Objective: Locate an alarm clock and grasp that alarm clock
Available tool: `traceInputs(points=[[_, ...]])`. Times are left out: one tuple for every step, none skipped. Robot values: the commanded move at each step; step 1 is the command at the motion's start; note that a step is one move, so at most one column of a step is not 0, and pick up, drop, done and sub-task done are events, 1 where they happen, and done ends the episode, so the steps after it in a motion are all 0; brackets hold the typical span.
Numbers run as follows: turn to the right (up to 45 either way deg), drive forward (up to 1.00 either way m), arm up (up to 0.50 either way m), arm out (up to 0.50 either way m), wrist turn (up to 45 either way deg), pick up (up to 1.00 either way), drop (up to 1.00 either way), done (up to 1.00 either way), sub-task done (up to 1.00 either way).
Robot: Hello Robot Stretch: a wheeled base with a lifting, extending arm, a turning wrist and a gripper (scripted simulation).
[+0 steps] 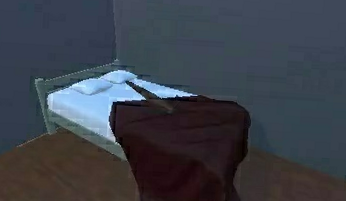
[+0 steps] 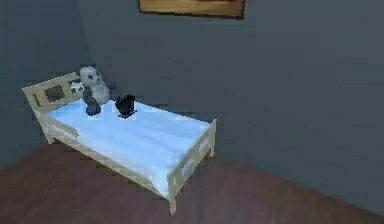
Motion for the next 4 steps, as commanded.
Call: traceInputs(points=[[45.0,0.00,0.00,0.00,0.0,0.00,0.00,0.00,0.00],[9.0,0.00,0.00,0.00,0.0,0.00,0.00,0.00,0.00],[3.0,0.00,0.00,0.00,0.0,0.00,0.00,0.00,0.00],[0.0,0.35,0.00,0.00,0.0,0.00,0.00,0.00,0.00]])
